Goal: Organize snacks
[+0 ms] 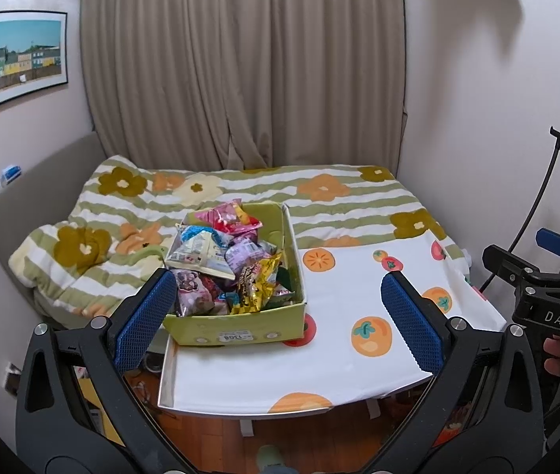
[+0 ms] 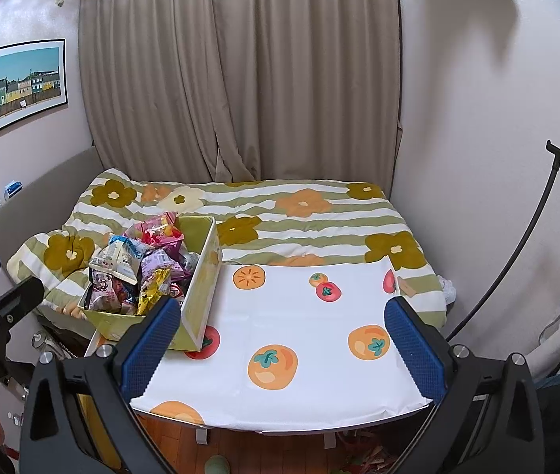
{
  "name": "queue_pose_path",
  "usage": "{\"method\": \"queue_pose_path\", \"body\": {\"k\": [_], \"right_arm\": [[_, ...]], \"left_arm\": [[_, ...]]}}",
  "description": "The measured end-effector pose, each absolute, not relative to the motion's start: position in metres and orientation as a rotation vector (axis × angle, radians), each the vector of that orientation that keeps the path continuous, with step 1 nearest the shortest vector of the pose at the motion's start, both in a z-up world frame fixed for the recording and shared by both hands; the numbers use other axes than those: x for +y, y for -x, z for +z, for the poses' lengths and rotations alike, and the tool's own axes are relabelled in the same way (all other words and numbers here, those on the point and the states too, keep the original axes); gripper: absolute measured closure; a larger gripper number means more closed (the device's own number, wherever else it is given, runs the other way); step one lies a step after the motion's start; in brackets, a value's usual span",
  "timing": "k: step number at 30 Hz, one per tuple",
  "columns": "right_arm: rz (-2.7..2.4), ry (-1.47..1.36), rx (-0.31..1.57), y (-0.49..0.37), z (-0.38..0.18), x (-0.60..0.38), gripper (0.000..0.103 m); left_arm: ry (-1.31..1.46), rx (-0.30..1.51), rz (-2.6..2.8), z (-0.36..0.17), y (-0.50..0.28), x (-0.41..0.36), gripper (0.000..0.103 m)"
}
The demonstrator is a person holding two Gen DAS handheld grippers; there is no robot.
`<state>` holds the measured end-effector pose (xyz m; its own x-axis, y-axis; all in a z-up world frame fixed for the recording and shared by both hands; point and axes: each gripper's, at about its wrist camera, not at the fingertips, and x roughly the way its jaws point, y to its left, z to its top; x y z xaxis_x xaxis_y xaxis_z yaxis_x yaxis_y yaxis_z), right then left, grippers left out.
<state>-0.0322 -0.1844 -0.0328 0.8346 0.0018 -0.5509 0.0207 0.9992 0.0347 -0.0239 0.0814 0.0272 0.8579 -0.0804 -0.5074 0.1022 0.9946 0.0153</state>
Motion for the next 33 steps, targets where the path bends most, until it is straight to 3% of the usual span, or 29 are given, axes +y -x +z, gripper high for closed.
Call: {"method": "queue_pose_path", "body": {"k": [33], "right_arm": [[-0.018, -0.043, 0.586, 0.03, -0.0392, -0.1894, 0.0]], "left_arm": [[-0.039, 0.525, -0.076, 0.024, 0.0297, 0.0862, 0.0]]}}
